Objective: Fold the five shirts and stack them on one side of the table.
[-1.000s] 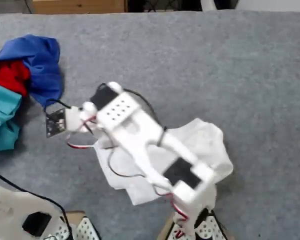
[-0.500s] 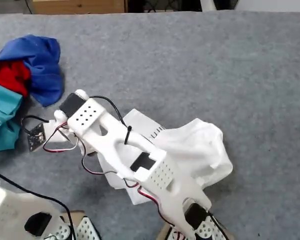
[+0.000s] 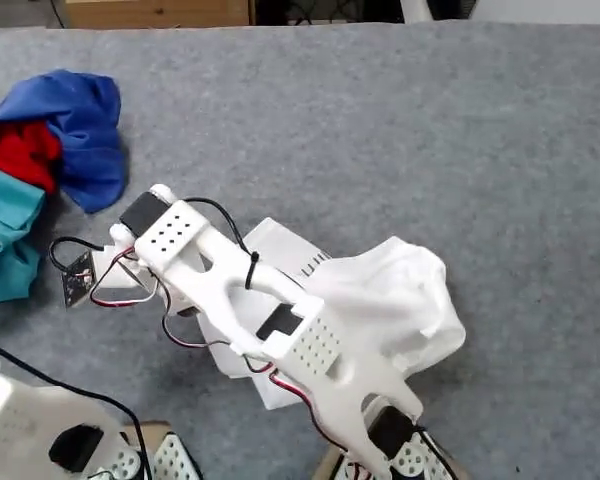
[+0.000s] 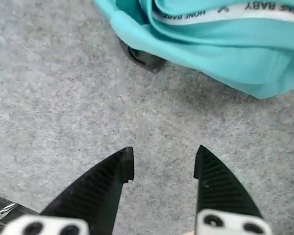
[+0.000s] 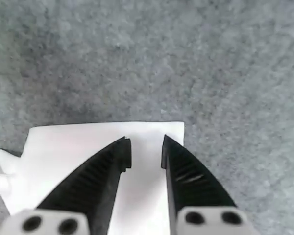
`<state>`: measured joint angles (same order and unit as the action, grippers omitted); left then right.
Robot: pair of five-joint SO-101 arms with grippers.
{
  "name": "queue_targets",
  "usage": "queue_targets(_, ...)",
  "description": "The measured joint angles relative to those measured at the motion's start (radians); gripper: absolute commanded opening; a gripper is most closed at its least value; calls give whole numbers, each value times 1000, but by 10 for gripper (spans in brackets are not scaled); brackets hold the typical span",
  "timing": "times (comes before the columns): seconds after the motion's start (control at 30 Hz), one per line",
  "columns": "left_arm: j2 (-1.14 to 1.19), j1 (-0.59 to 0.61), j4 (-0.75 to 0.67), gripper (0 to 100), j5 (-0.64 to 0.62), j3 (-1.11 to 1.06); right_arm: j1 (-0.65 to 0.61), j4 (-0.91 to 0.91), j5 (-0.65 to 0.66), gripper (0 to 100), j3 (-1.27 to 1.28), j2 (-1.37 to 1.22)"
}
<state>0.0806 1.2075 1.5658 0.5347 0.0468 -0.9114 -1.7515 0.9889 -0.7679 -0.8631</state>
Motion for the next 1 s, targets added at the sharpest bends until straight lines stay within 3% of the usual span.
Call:
queue_targets(0.3, 0, 0, 0, 220, 0, 0, 14, 0, 0, 250, -147, -94)
queue_targets(0.67, 0, 0, 0, 220, 0, 0, 57, 0, 0, 124, -158, -144)
queue_targets(1.0, 0, 0, -40, 220, 0, -6, 95, 2, 0, 106, -201, -204)
